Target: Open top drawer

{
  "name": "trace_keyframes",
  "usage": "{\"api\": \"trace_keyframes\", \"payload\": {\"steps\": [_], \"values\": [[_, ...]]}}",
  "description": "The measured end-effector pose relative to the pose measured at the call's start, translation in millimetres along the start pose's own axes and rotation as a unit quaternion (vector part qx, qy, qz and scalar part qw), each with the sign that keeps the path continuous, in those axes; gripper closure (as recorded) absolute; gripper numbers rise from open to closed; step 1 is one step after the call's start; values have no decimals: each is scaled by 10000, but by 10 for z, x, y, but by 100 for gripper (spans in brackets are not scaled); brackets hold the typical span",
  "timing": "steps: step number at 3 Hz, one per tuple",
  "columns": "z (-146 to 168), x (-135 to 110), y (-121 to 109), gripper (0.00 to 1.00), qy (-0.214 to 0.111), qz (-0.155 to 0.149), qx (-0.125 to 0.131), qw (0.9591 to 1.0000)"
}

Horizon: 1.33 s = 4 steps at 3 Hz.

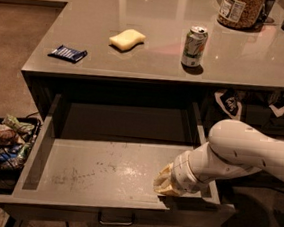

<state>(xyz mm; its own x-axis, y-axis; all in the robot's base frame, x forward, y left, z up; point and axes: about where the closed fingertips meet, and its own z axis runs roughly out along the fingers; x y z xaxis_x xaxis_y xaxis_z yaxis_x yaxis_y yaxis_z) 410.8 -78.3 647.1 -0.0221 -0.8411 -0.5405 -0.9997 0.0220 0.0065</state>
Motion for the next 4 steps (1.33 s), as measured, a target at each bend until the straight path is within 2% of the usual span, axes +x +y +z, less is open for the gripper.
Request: {"api": "trace_keyframes", "payload": {"steps": [1,2,3,4], "values": [[78,-35,-195,100,-8,-96,253,9996],[96,-180,-681,100,33,-474,717,9963],[-101,-322,-1103,100,-75,-714,1224,9899],[-452,-330,-1285,100,-226,-725,1764,9814]]}}
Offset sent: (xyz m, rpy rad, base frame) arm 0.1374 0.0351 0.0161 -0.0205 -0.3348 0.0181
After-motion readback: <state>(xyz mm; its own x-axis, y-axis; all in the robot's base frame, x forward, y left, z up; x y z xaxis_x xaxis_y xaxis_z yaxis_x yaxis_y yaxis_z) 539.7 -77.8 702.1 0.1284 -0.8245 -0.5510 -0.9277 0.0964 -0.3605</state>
